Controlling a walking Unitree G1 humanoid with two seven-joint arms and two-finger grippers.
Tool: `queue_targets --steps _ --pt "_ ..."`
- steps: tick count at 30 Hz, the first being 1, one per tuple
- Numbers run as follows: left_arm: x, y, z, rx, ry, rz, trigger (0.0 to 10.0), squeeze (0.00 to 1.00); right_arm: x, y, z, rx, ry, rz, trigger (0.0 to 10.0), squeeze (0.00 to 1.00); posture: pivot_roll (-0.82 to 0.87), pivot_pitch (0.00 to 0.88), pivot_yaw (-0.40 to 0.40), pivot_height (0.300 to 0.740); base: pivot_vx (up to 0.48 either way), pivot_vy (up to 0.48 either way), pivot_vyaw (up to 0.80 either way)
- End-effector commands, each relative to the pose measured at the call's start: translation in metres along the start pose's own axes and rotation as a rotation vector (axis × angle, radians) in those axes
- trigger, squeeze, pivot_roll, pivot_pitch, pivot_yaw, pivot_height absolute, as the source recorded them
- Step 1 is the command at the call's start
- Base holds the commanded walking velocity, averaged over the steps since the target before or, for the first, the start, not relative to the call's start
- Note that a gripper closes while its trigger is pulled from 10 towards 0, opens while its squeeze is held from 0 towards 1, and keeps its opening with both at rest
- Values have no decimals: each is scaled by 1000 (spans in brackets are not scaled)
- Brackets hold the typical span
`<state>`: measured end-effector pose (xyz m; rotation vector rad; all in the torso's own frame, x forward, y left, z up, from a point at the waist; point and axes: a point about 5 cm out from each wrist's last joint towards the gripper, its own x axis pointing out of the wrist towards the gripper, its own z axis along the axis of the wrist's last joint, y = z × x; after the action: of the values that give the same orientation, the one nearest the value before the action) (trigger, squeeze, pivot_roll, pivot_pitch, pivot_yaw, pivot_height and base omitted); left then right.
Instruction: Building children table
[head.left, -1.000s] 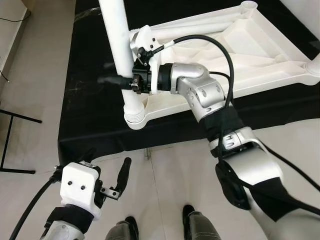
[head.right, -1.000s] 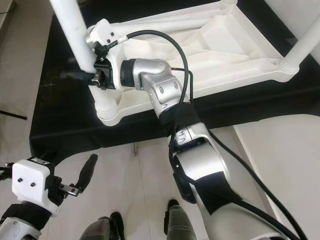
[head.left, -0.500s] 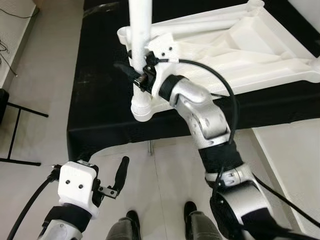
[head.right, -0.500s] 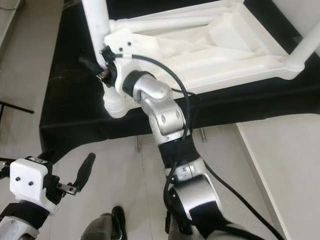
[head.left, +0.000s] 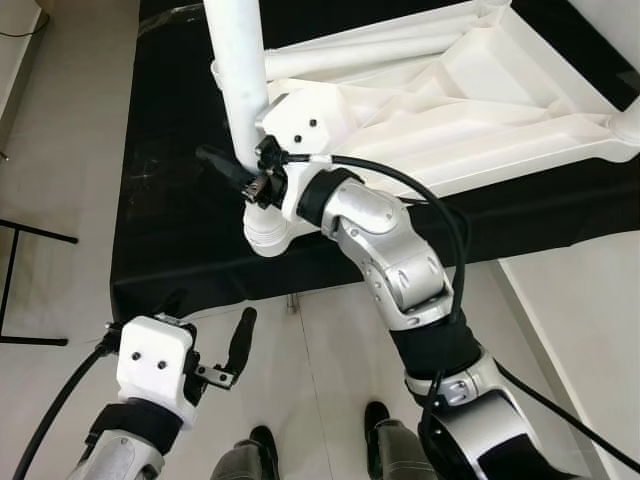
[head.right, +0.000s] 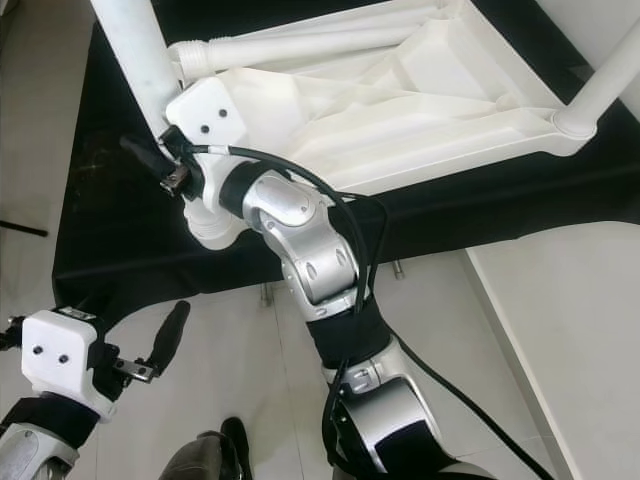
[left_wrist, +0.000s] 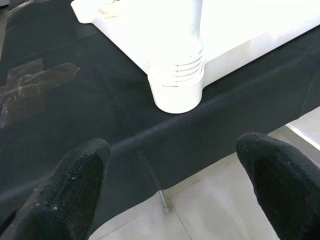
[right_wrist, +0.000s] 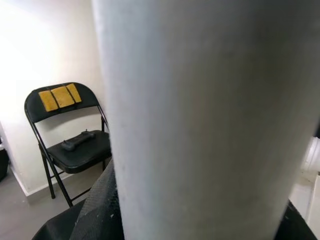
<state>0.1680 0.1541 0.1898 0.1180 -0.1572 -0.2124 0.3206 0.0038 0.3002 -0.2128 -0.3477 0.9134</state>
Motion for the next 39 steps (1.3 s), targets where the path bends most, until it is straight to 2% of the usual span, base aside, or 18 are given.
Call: queue_targets --steps 1,4,5,8,11,14,20,25,31,33,39 --pt "-2 1 -8 -12 46 6 10000 0 -6 -3 -44 58 199 -19 10000 0 45 407 46 740 0 0 0" --pt "-2 1 -8 -12 46 6 10000 0 -6 -2 -43 57 196 -14 10000 0 45 407 46 740 0 0 0" --pt "-2 1 -8 -11 45 7 10000 0 -4 1 -39 57 168 51 10000 0 45 405 45 740 0 0 0" --pt "-1 2 -8 -11 44 7 10000 0 -3 3 -36 56 148 99 10000 0 45 405 45 740 0 0 0" --pt "0 2 -8 -10 42 8 10000 0 -4 7 -27 9 113 299 10000 0 44 402 43 740 0 0 0" --pt "0 2 -8 -10 41 8 10000 0 -4 5 -26 -38 141 372 10000 0 43 402 41 740 0 0 0" --pt "1 2 -8 -10 40 9 10000 0 0 1 -25 -60 170 400 10000 0 43 401 39 740 0 0 0" --pt "1 1 -8 -11 39 10 10000 0 10 -1 -26 -43 215 406 10000 0 42 401 36 740 0 0 0" --pt "1 1 -8 -12 39 10 10000 0 12 -2 -30 -28 249 393 10000 0 41 402 35 740 0 0 0" --pt "1 1 -8 -14 38 10 10000 0 13 -3 -36 -11 293 370 10000 0 39 404 34 740 0 0 0" --pt "1 1 -8 -16 38 10 10000 0 15 -4 -44 36 334 329 10000 0 39 406 33 740 0 0 0"
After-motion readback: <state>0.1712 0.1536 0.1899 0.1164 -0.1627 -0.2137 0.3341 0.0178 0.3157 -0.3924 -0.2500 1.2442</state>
